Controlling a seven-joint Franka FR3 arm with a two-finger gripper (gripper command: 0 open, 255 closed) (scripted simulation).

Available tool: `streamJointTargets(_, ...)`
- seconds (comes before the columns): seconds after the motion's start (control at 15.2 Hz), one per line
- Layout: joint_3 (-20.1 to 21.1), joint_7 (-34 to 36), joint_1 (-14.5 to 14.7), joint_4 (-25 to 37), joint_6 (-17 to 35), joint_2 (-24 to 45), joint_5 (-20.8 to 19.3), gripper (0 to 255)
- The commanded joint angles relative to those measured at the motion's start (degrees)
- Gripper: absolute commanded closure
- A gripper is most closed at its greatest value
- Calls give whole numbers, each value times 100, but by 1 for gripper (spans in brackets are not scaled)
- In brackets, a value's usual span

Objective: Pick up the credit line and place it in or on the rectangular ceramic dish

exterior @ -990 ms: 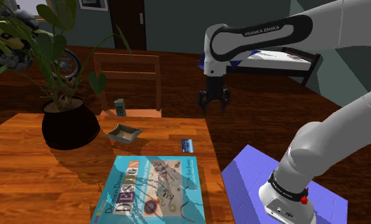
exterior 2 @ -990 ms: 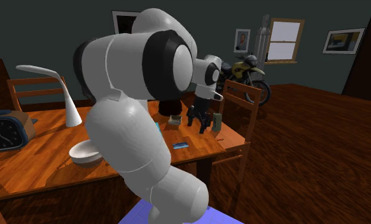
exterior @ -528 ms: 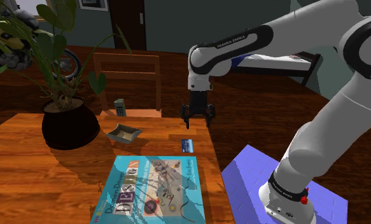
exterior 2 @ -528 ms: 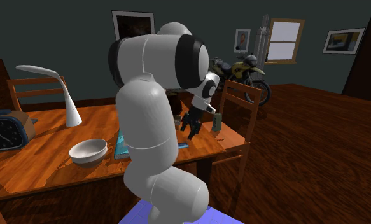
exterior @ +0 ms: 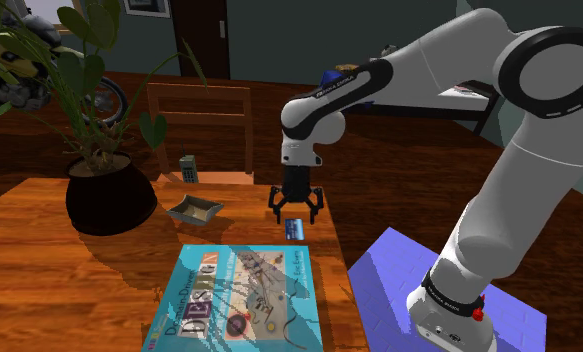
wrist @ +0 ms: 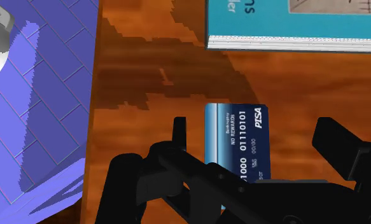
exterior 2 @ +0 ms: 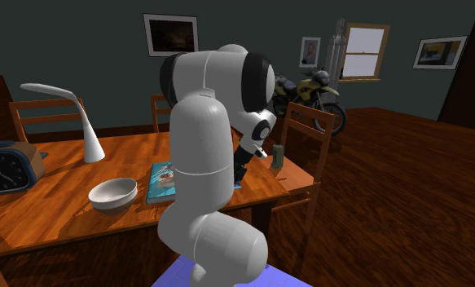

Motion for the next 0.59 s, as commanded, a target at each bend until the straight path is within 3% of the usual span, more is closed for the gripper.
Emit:
streamJointTargets(0.0, 28, -32, 27, -121, 159, 38, 54, 0)
streamJointTargets(0.53, 75, -58, 74, -258, 353, 82, 122, 0)
